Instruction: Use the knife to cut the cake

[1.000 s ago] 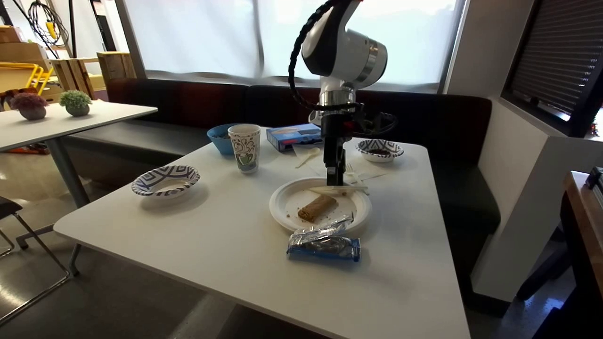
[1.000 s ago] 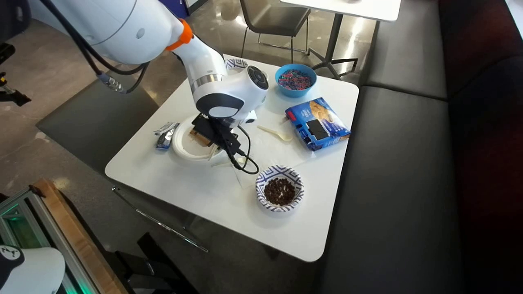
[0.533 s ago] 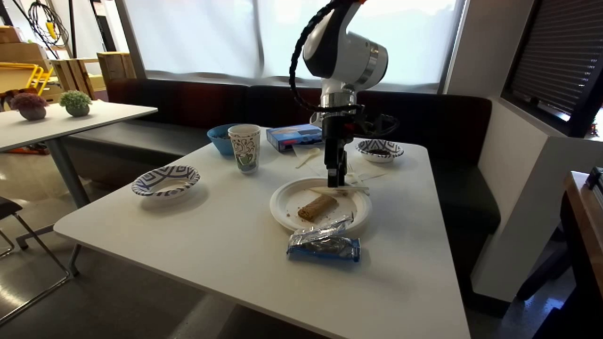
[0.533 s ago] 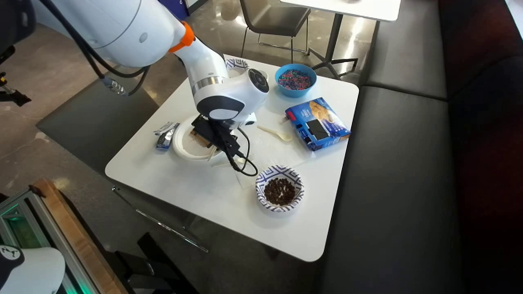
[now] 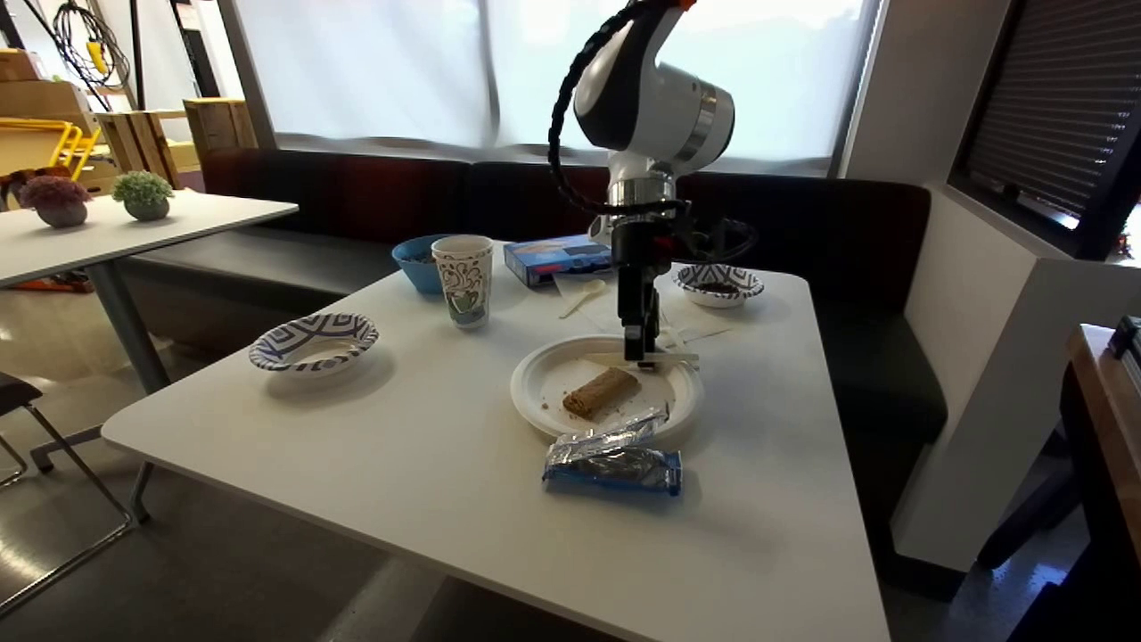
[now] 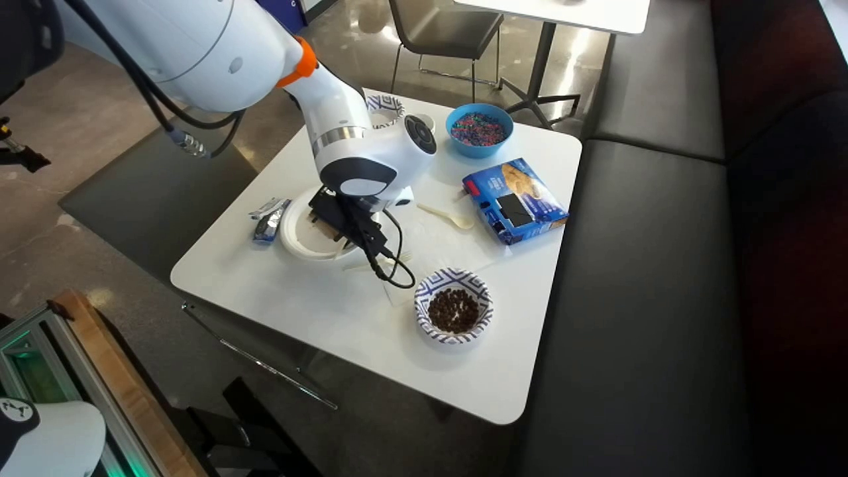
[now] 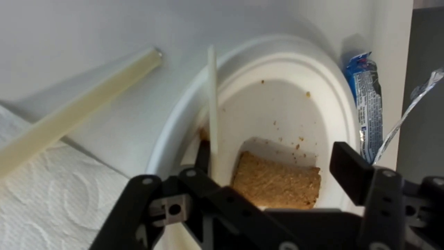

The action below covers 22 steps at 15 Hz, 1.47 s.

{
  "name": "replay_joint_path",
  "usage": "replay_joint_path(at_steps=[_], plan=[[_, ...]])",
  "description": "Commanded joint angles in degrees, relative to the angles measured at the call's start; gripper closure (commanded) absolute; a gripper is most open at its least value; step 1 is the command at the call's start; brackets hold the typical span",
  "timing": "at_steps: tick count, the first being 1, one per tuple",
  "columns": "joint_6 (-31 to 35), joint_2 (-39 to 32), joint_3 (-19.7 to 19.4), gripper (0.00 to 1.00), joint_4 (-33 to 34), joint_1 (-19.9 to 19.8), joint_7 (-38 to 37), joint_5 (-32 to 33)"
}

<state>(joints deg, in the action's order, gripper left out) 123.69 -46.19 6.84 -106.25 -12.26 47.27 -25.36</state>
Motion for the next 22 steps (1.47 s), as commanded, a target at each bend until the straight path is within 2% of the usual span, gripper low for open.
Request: replay_joint_path(at_steps=[1,7,8,9,11,17,21,22], plan=[[-2.05,-1.28,0.90,0.13,1.73,-1.01,-1.31,0.89],[-1.98,-1.29,0.83,0.22,1.92,-1.06,-1.34,1.01],[-1.94,-1.31,0.79,0.28,1.96,-1.04,-1.36,1.07],[-1.92,-1.32,0.74,0.28,1.99,-1.01,-1.41,1.13],[-1.87,-1.36,0.65,0.33,2.06,-1.01,-1.45,1.22],[-1.22,-1.84,0.31,0.39,2.27,-1.03,-2.15,1.33],[-0.47,-2.36,0.07,0.47,2.43,-0.73,-3.52,1.72],[-0.32,-2.41,0.01,0.52,2.47,-0.64,-3.87,1.88]])
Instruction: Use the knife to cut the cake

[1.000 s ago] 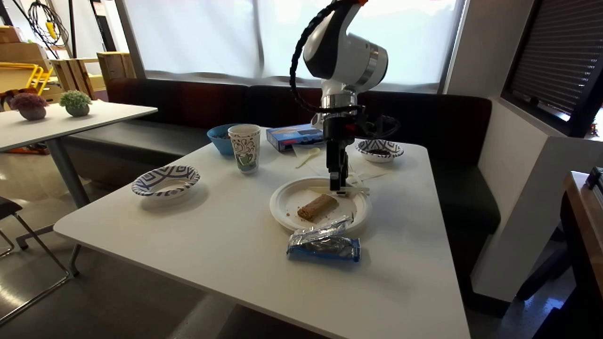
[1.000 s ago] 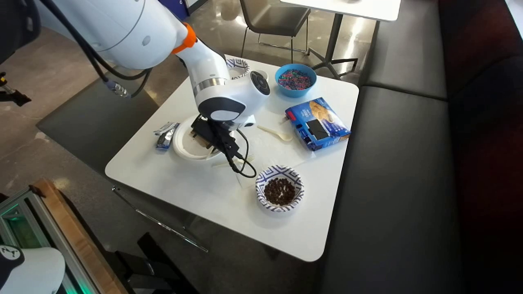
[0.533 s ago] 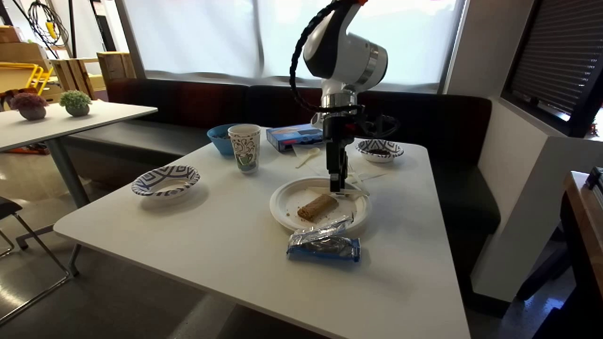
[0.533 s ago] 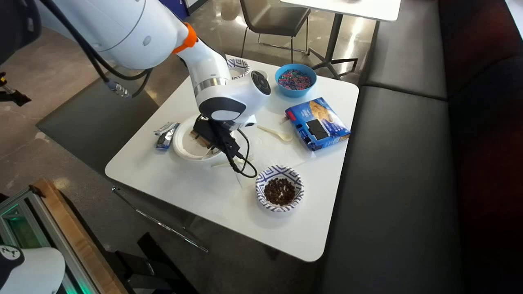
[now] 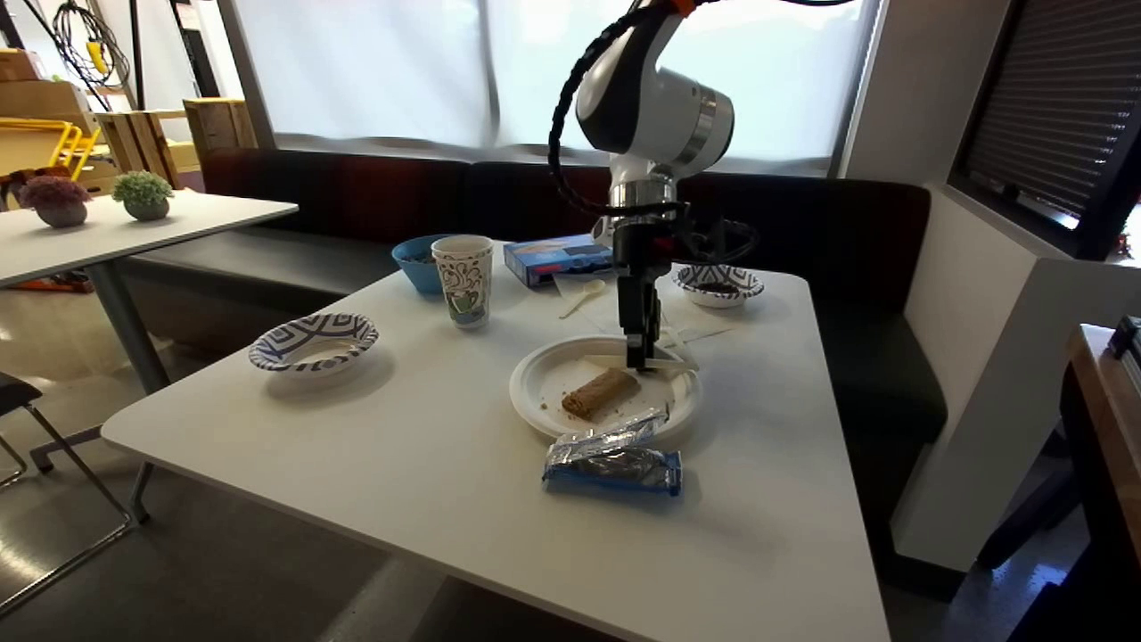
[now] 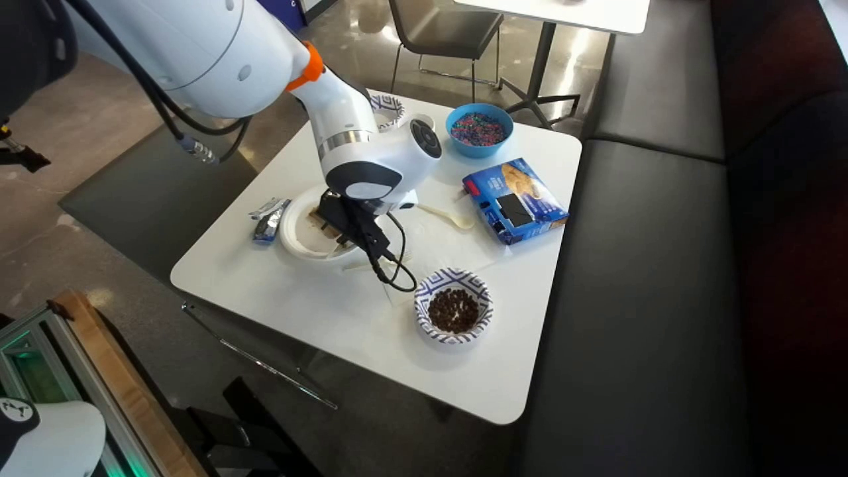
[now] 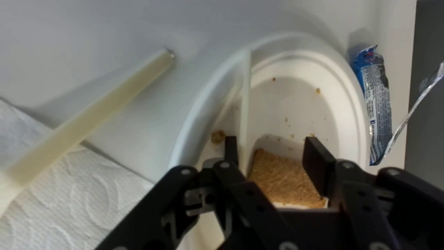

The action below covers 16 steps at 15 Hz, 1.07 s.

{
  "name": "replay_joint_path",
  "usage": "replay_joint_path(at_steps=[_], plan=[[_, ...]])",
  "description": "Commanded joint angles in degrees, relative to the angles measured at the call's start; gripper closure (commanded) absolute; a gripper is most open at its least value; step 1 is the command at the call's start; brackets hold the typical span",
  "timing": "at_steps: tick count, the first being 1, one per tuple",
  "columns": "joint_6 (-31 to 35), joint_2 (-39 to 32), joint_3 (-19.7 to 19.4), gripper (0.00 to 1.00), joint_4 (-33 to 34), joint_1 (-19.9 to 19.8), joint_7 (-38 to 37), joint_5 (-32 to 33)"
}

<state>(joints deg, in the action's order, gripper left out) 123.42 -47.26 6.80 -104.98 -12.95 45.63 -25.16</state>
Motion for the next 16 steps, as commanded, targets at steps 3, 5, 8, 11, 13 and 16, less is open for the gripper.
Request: replay_joint_path(at_steps=[3,5,8,11,13,16], plan=[[0.17,-1.33,0.01,0.52,1.17,0.11,-3.03,2.12],[0.26,-1.27,-0.06,0.56,1.13,0.12,-3.65,2.52],[0.49,-1.17,-0.14,0.72,1.04,0.17,-4.12,3.27],[1.00,-1.07,-0.32,0.84,0.86,0.29,-4.77,4.09],[1.60,-0.89,-0.53,0.84,0.62,0.52,-5.24,4.74],[2.71,-0.55,-0.76,0.90,0.15,0.93,-6.40,6.08]])
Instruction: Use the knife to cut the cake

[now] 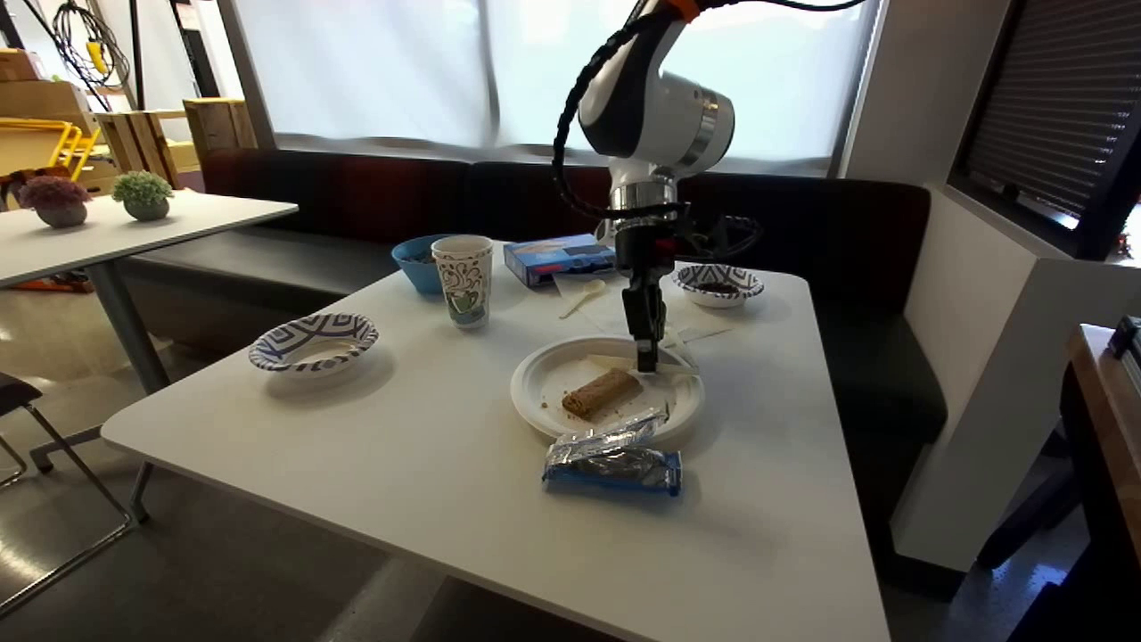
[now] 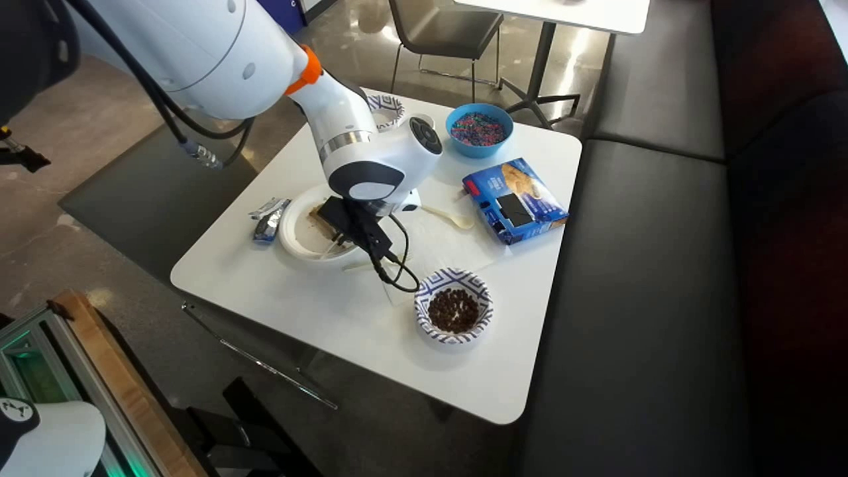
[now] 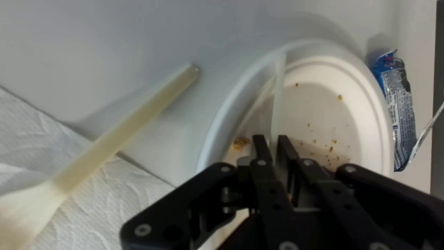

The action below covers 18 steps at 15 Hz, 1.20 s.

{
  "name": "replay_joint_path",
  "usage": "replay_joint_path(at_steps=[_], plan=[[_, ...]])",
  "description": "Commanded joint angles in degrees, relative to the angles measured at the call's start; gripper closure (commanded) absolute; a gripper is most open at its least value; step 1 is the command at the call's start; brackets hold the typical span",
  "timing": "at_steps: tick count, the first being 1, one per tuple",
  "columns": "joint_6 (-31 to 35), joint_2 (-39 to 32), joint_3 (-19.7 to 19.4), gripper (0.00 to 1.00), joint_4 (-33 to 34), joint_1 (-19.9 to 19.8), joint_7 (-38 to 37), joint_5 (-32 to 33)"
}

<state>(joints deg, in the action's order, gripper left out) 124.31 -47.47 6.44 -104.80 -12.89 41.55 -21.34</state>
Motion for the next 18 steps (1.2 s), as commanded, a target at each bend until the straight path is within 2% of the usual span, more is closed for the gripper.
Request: replay_joint_path(at_steps=[1,3,5,8,14,17,18], plan=[[2.32,-0.11,-0.42,0.93,-0.37,1.00,-2.62,2.68],[2.78,0.26,-0.27,1.00,-0.82,1.18,-3.24,3.28],[3.76,1.40,-0.46,0.99,-1.99,1.81,-4.07,4.29],[6.14,6.76,-1.15,0.99,-7.47,3.97,-7.65,7.16],[10.57,20.46,-3.63,0.99,-21.33,11.12,-18.04,21.40],[13.02,23.06,-2.84,0.99,-24.80,13.07,-26.08,21.79],[11.38,23.75,-0.57,0.99,-25.11,11.88,-24.65,18.23]])
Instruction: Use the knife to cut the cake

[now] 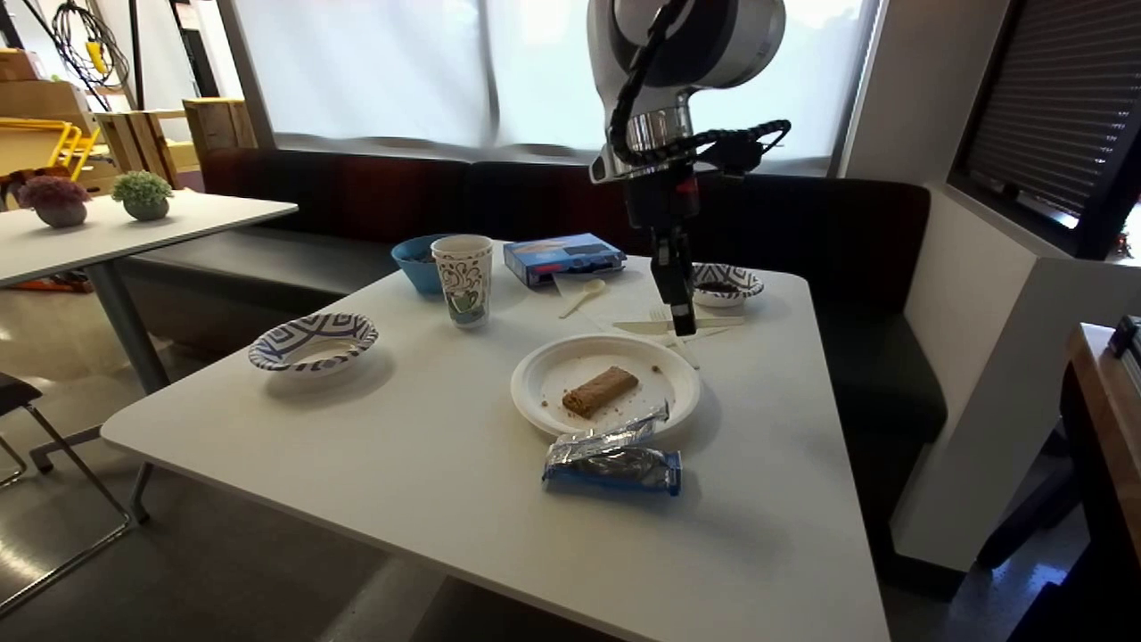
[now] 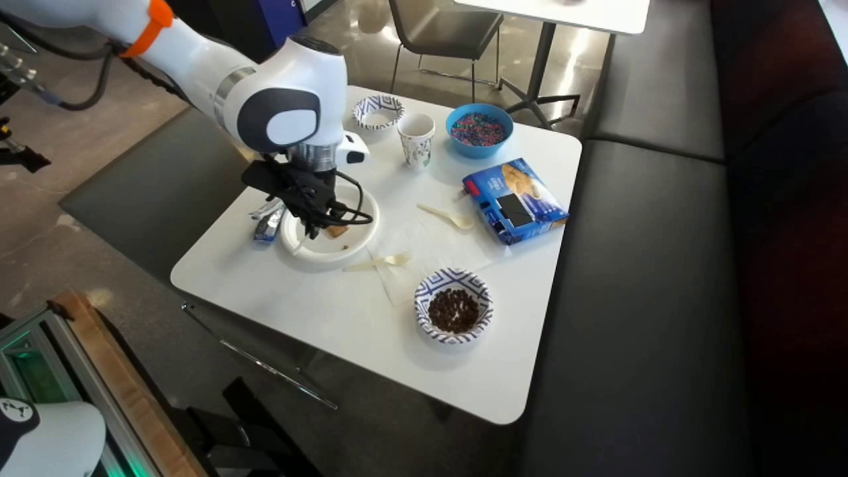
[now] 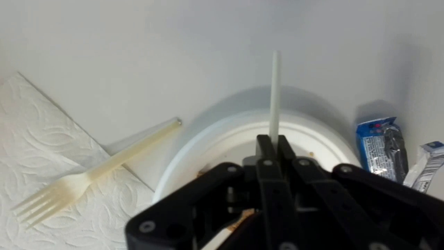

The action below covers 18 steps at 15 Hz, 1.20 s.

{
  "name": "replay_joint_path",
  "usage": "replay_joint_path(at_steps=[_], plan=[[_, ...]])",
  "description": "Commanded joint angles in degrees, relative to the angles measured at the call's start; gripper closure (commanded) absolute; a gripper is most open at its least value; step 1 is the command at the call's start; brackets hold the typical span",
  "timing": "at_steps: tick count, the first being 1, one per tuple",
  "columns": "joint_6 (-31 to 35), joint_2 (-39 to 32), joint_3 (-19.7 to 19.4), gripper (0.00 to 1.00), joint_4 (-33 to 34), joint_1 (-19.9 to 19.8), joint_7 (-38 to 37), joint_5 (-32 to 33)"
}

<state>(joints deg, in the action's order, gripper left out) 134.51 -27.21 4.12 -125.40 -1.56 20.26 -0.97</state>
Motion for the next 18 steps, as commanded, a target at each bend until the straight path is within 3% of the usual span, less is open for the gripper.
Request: replay_joint_path(at_steps=[1,5,6,9,13,18], plan=[[0.09,0.91,0.81,0.95,-1.08,0.12,-1.56,-0.26],[0.09,2.33,1.79,0.95,-2.76,0.58,-3.03,-1.03],[0.09,2.33,1.76,0.99,-2.77,0.50,-3.03,-1.05],[-1.50,-0.30,3.40,0.99,-0.72,1.00,-4.70,-3.93],[-1.67,-3.61,4.11,0.99,2.38,1.88,-9.87,-7.34],[0.54,-5.85,0.51,0.99,4.13,4.72,-23.33,-7.24]])
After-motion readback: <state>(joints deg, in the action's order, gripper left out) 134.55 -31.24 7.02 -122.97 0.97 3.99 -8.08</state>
